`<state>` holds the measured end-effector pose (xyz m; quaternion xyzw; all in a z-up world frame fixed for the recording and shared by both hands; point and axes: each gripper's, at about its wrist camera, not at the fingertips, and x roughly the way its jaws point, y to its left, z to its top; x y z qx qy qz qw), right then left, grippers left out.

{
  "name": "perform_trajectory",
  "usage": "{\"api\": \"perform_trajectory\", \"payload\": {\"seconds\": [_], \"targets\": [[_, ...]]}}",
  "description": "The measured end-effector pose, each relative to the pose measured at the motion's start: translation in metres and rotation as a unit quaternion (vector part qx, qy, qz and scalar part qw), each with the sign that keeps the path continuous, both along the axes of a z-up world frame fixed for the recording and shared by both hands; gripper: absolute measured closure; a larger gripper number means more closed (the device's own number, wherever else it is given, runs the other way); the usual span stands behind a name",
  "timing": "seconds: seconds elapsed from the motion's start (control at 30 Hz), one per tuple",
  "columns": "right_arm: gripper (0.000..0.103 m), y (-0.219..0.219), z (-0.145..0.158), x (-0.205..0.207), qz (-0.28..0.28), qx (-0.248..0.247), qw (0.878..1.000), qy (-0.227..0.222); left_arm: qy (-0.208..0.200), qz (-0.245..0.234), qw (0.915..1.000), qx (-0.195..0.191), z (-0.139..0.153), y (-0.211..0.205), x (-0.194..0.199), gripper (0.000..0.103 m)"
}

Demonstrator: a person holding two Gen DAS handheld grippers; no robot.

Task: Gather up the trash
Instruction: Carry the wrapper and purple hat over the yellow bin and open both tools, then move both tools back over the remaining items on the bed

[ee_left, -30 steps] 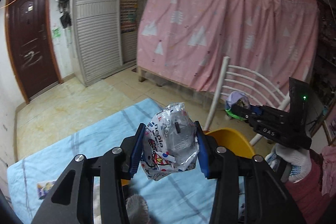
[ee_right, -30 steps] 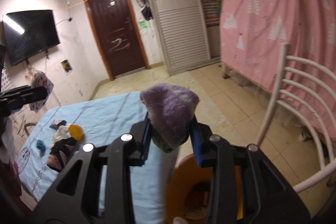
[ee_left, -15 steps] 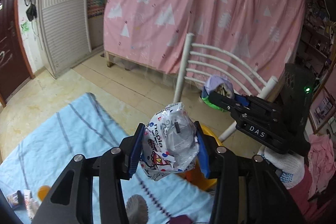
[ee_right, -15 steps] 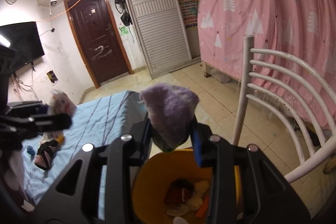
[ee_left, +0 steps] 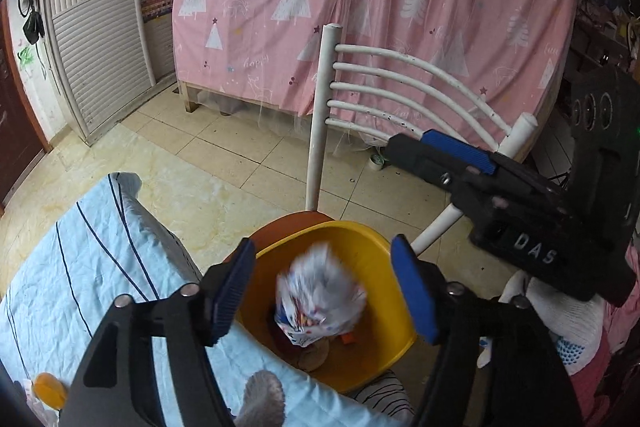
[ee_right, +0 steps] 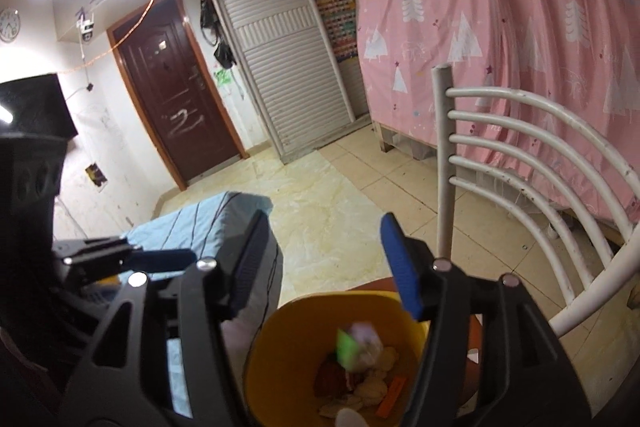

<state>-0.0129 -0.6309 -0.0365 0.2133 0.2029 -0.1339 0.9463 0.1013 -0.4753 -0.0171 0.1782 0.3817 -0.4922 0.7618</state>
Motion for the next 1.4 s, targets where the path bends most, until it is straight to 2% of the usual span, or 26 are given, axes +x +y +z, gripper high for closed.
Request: {"api": "perform_trajectory", "payload": {"seconds": [0.07,0.27,0.43,0.63,0.8,0.93,1.13,1.27,1.4], "targets": [[0.039,-0.004,0.001,-0.002,-0.008,0.004,1.000,-0.006,0.000,0.004,1.0000,-0.001,0.002,0.002,0.000,0.038],[0.035,0.002,-0.001,0.003,-0.003,0.013,1.000,-0.009,0.002,0.018,0.9996,-0.021,0.016,0.023,-0.003,0.037],[0.030,0.021,0.001,0.011,0.019,-0.001,1.000,-0.005,-0.007,0.028,0.9992,-0.029,0.028,0.045,-0.007,0.036],[0.020,0.049,0.005,0.018,0.049,-0.006,0.999,-0.009,-0.009,0.052,0.9978,-0.040,0.038,0.085,-0.003,0.036],[0.017,0.086,0.005,0.029,0.091,-0.011,0.996,-0.002,-0.029,0.087,0.9947,-0.047,0.046,0.133,0.005,0.036],[0.013,0.116,0.001,0.040,0.127,-0.005,0.992,0.009,-0.037,0.126,0.9902,-0.049,0.048,0.176,0.015,0.036],[0.012,0.171,-0.005,0.063,0.184,-0.014,0.982,0.038,-0.041,0.180,0.9816,-0.049,0.042,0.243,0.030,0.032],[0.012,0.208,-0.009,0.079,0.221,-0.024,0.973,0.058,-0.052,0.225,0.9719,-0.046,0.038,0.288,0.039,0.028],[0.011,0.240,-0.011,0.089,0.252,-0.028,0.965,0.071,-0.046,0.257,0.9642,-0.047,0.032,0.329,0.051,0.027]]}}
